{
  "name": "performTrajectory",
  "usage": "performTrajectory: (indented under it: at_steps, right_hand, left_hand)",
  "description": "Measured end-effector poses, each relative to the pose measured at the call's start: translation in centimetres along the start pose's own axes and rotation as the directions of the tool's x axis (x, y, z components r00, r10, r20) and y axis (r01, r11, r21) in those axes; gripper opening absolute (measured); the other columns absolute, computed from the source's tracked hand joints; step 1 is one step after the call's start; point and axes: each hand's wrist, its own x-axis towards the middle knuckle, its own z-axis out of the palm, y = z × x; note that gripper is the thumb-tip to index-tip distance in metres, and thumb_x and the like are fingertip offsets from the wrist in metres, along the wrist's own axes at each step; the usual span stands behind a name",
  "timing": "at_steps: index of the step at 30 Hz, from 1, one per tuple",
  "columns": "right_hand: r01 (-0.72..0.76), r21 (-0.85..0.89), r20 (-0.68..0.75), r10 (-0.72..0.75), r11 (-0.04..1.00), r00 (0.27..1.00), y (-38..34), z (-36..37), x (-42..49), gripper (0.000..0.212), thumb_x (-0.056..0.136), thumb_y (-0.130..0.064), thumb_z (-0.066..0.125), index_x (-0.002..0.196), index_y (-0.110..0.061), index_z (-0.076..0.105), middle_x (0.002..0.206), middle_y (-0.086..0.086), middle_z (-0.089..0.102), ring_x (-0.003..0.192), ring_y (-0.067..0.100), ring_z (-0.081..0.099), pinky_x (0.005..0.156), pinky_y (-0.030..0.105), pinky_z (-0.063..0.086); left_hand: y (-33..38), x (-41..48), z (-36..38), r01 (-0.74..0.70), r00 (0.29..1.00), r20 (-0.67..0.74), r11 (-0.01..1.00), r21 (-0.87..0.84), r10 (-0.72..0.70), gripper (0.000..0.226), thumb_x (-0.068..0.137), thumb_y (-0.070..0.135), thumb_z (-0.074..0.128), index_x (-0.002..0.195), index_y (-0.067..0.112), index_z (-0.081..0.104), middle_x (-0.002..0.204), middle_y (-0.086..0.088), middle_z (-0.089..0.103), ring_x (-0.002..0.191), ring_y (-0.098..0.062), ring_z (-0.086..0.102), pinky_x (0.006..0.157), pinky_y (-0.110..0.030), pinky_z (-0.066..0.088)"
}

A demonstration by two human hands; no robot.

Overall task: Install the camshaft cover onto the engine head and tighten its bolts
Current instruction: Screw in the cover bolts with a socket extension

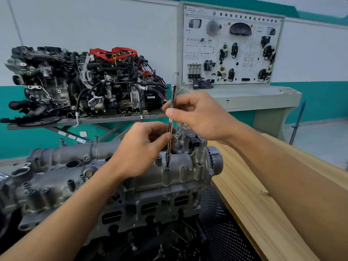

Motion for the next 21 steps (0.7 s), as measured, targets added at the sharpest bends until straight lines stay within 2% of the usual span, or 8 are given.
performTrajectory:
  at_steps: [2,4,7,11,13,16,18,21]
  right_hand:
    - [0.005,-0.017,0.029,-0.005,1.0,1.0,0.1,0.0,-0.1,0.012,0.093,-0.022,0.067,0.089,-0.015,0.075,0.091,0.013,0.074,0.091,0.034,0.068,0.09,0.05,0.055]
    - [0.026,-0.035,-0.008,-0.026,0.999,1.0,0.1,0.3,-0.1,0.019,0.09,-0.025,0.072,0.082,-0.008,0.073,0.078,0.015,0.071,0.071,0.031,0.063,0.073,0.042,0.057]
    - [0.022,-0.068,-0.118,-0.03,0.997,0.993,0.0,0.9,0.1,0.03,0.082,-0.03,0.081,0.067,-0.008,0.067,0.054,-0.003,0.054,0.048,0.003,0.043,0.049,0.018,0.038]
    - [0.006,-0.078,-0.117,-0.015,0.997,0.993,-0.3,1.4,0.2,0.03,0.082,-0.033,0.08,0.066,-0.014,0.064,0.058,0.0,0.056,0.052,0.006,0.046,0.052,0.023,0.041]
    - [0.002,-0.066,-0.05,-0.005,0.998,0.999,-0.4,1.1,0.1,0.022,0.088,-0.031,0.074,0.079,-0.011,0.07,0.072,0.012,0.067,0.064,0.019,0.057,0.066,0.038,0.054]
    - [0.003,-0.051,0.051,0.0,0.999,0.999,-0.4,0.5,-0.2,0.01,0.094,-0.019,0.066,0.095,-0.012,0.073,0.084,0.011,0.071,0.075,0.014,0.063,0.084,0.036,0.055]
    - [0.02,-0.075,0.051,-0.016,0.997,0.999,-0.3,0.4,-0.4,0.015,0.095,-0.016,0.066,0.091,-0.004,0.072,0.083,0.018,0.071,0.07,0.012,0.059,0.074,0.035,0.053]
    - [0.016,-0.097,-0.049,-0.021,0.995,0.999,-0.4,0.9,-0.4,0.029,0.087,-0.023,0.075,0.073,0.001,0.066,0.063,0.013,0.06,0.057,0.009,0.047,0.056,0.03,0.042]
  left_hand:
    - [0.2,0.0,-0.1,0.027,0.999,0.022,0.999,-0.029,-0.026,0.019,0.097,0.009,0.06,0.092,0.024,0.072,0.087,0.004,0.079,0.083,-0.011,0.075,0.069,-0.012,0.054]
    - [0.4,0.0,0.0,0.045,0.999,-0.026,0.998,-0.035,-0.046,0.004,0.089,0.025,0.07,0.088,0.023,0.074,0.083,0.003,0.079,0.077,-0.01,0.075,0.062,-0.013,0.052]
    - [0.1,0.1,0.3,0.043,0.985,-0.168,0.999,0.002,-0.042,0.028,0.069,0.038,0.083,0.082,0.015,0.076,0.073,-0.001,0.077,0.063,-0.01,0.071,0.056,-0.023,0.056]
    - [-0.3,0.2,0.6,0.019,0.974,-0.223,0.999,-0.038,-0.027,0.011,0.076,0.022,0.084,0.069,0.019,0.076,0.064,-0.003,0.074,0.053,-0.013,0.068,0.05,-0.021,0.054]
    - [-0.4,0.2,0.5,0.038,0.987,-0.154,0.995,-0.087,-0.051,0.017,0.083,0.015,0.077,0.07,0.026,0.078,0.07,-0.003,0.077,0.06,-0.013,0.072,0.056,-0.021,0.057]
    - [-0.1,0.3,0.1,0.053,0.999,-0.004,0.995,-0.08,-0.054,0.024,0.093,0.008,0.065,0.087,0.029,0.076,0.084,0.0,0.079,0.078,-0.013,0.076,0.066,-0.018,0.058]
    - [0.1,0.4,-0.2,0.056,0.997,0.056,0.998,-0.038,-0.054,0.02,0.097,0.008,0.061,0.095,0.024,0.074,0.089,0.002,0.079,0.083,-0.013,0.076,0.069,-0.018,0.058]
    - [0.2,0.6,-0.1,0.047,0.999,0.011,0.997,0.053,-0.047,0.009,0.09,0.02,0.073,0.091,0.011,0.075,0.084,-0.014,0.077,0.078,-0.026,0.075,0.074,-0.049,0.061]
